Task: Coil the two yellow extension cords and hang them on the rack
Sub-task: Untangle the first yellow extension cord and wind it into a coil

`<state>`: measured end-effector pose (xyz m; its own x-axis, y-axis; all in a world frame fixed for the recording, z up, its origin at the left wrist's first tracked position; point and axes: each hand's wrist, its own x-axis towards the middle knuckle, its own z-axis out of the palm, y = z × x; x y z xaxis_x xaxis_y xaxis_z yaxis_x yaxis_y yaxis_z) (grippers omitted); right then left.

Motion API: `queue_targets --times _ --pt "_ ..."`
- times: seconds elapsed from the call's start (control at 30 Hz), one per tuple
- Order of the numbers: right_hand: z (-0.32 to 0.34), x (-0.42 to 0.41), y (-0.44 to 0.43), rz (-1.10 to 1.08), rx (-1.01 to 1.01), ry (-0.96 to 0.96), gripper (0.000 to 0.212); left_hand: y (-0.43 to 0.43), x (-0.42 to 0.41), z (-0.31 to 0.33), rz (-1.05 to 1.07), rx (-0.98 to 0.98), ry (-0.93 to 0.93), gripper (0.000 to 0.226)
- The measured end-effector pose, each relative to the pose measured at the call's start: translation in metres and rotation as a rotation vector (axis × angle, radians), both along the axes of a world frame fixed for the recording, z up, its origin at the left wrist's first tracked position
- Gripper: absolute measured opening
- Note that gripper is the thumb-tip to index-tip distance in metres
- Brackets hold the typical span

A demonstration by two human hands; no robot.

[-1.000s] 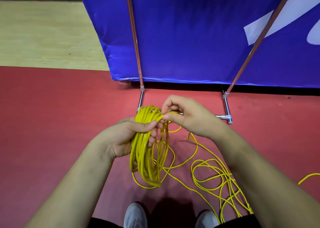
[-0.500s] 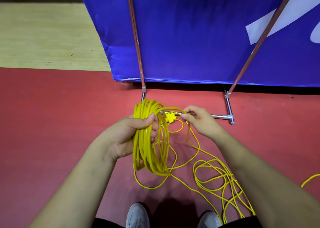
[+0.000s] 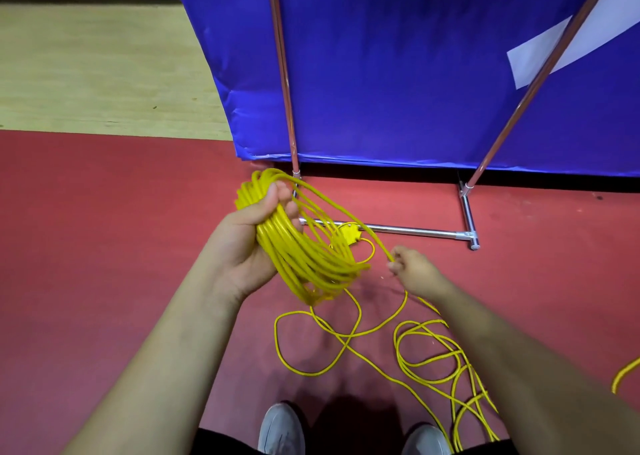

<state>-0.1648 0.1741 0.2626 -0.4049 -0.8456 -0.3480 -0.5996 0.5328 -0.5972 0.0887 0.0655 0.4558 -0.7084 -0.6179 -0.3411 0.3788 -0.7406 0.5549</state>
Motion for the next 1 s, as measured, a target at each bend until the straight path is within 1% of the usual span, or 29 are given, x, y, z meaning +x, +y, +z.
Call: queue_targets --times 0.07,0.13,0.2,0.27,0.3,0.37,0.43,0.5,0.53,0.6,0.67,0.73,0.8,0.87,0.97,1.0 --pt "0.01 0.015 -0.008 -0.047 -0.028 -0.195 0.023 -0.007 0.0 -0.005 0.094 -0.05 -0.094 0.018" --pt "0.031 0.028 -0.016 -0.074 -0.065 -0.334 0.021 -0.013 0.001 -0.011 0.106 -0.152 -0.263 0.017" --pt "0.06 0.035 -0.022 0.001 -0.094 -0.32 0.019 -0.013 0.002 -0.016 0.063 -0.252 -0.42 0.012" --pt "0.094 0.036 -0.021 0.135 -0.075 -0.282 0.015 -0.012 0.005 -0.02 0.045 -0.282 -0.521 0.008" --pt "0.109 0.036 -0.02 0.219 -0.044 -0.3 0.014 -0.012 0.005 -0.021 0.038 -0.277 -0.536 0.009" --pt "0.141 0.041 -0.016 0.402 0.001 -0.356 0.012 -0.01 0.006 -0.021 -0.025 -0.273 -0.508 0.011" --pt "0.164 0.05 -0.015 0.493 -0.082 -0.377 0.009 -0.004 0.005 -0.017 -0.146 -0.301 -0.487 0.012" --pt "0.177 0.06 -0.018 0.465 -0.266 -0.406 0.007 0.005 0.003 -0.014 -0.283 -0.332 -0.48 0.022" --pt "0.18 0.063 -0.02 0.423 -0.348 -0.463 0.007 0.009 0.002 -0.012 -0.336 -0.346 -0.47 0.025" --pt "0.178 0.063 -0.023 0.332 -0.433 -0.619 0.009 0.014 -0.001 -0.009 -0.38 -0.362 -0.446 0.02" --pt "0.17 0.054 -0.022 0.281 -0.439 -0.708 0.006 0.012 -0.003 -0.008 -0.364 -0.322 -0.375 0.012" --pt "0.16 0.039 -0.017 0.254 -0.419 -0.649 0.005 0.009 -0.003 -0.007 -0.335 -0.259 -0.32 0.013" --pt "0.148 0.027 -0.013 0.248 -0.396 -0.464 0.012 0.01 -0.004 -0.007 -0.315 -0.246 -0.292 0.012" --pt "0.138 0.021 -0.01 0.277 -0.36 -0.317 0.012 0.013 -0.006 -0.005 -0.304 -0.255 -0.294 0.013" --pt "0.126 0.017 -0.008 0.344 -0.27 -0.203 0.012 0.013 -0.007 -0.004 -0.268 -0.258 -0.334 0.014" --pt "0.122 0.015 -0.007 0.355 -0.249 -0.209 0.014 0.012 -0.006 -0.003 -0.244 -0.255 -0.333 0.012"
